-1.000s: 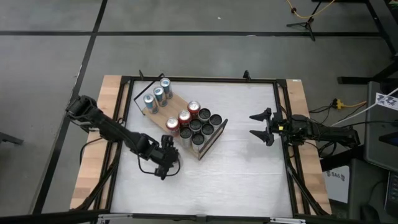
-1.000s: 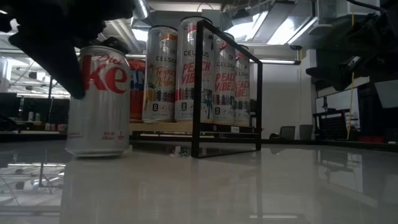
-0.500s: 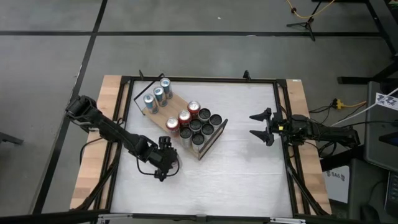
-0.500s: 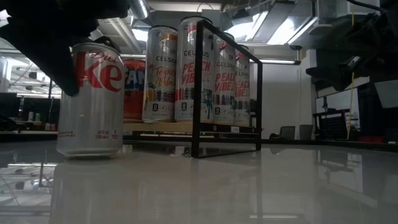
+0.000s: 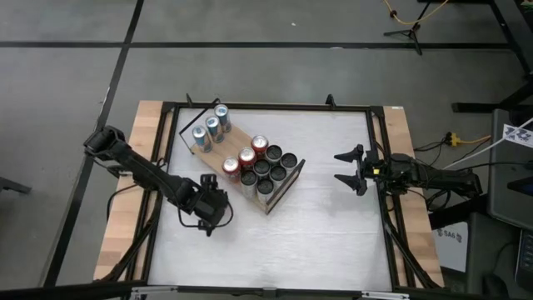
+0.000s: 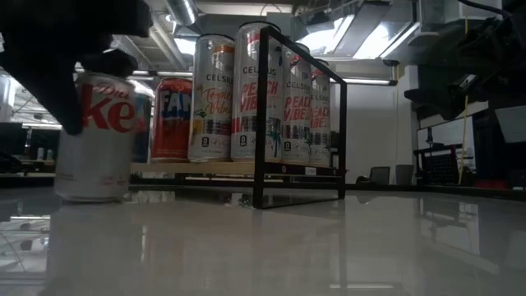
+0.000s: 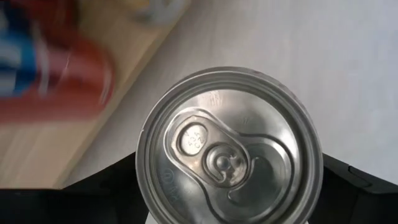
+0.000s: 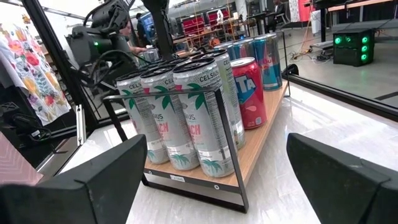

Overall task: Place canned beverage on shelf
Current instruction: Put the red-silver soda can on the shelf

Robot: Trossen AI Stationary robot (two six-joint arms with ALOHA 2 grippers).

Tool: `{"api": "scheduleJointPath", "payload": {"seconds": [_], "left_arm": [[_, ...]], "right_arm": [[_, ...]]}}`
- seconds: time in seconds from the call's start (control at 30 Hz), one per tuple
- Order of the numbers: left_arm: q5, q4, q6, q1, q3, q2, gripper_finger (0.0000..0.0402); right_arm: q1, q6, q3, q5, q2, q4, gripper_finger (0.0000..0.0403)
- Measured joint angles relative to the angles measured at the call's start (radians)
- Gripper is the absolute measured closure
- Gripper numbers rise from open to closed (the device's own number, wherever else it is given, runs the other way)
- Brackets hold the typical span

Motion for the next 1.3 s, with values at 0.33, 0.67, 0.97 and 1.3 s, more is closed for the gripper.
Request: {"api": "scheduleJointPath", "payload": {"seconds": [0.33, 0.67, 0.97, 1.3], "left_arm": [[-0.038, -0.127, -0.237, -0.001, 0.0, -0.003, 0.0093], [-0.075, -0.124, -0.451, -0.001, 0.0, -0.003, 0.0093], [-0.077, -0.117, -0.451, -0.001, 0.0, -0.003, 0.0093], [-0.078, -0.182, -0.447, 0.0, 0.0, -0.07, 0.0093]], "right_arm": [[0.0, 0.0, 0.0, 0.0, 0.0, 0.003, 0.0022], [0.0, 0.0, 0.0, 0.0, 0.0, 0.004, 0.0022], [0.0, 0.0, 0.0, 0.0, 0.0, 0.004, 0.0022], [0.0, 0.0, 0.0, 0.0, 0.0, 0.004, 0.0022]]}}
